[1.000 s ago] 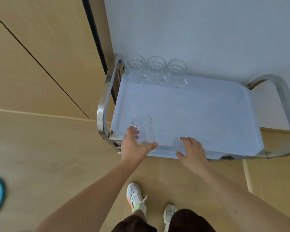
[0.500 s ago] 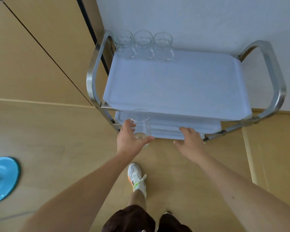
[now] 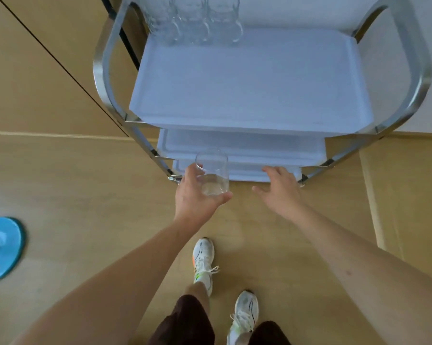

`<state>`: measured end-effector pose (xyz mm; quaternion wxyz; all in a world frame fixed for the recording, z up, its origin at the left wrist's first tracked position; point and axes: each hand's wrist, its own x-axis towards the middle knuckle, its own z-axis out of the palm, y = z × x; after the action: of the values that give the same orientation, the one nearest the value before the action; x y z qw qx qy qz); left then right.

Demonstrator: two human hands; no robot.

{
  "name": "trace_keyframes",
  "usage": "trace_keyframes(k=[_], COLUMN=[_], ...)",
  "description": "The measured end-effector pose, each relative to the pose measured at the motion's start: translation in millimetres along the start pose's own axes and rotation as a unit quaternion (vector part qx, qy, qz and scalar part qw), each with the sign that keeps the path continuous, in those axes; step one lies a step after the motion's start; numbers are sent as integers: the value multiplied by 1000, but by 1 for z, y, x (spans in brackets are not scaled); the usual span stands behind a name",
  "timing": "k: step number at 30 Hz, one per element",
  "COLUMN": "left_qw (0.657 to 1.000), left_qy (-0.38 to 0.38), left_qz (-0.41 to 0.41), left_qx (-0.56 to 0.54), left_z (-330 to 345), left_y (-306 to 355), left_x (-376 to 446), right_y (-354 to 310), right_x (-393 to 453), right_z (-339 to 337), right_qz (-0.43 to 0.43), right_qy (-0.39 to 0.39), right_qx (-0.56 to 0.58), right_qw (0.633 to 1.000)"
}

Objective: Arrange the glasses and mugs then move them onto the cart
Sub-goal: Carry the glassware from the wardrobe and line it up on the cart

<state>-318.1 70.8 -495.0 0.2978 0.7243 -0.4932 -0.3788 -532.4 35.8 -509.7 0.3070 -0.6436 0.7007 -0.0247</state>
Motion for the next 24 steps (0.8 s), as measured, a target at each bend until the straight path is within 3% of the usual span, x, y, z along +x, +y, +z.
trace_keyframes(k=[14, 24], left_qw=[997, 975], left_qy=[15, 77], left_qz=[74, 197], left_qx=[-22, -76], left_z=[108, 176], left_y=[-114, -137], left_x=[121, 208], right_y=[58, 92], right_x=[141, 233], right_z=[113, 149], right_qz=[-26, -116], right_qy=[75, 246], right_qx=[12, 22], right_qw=[997, 962])
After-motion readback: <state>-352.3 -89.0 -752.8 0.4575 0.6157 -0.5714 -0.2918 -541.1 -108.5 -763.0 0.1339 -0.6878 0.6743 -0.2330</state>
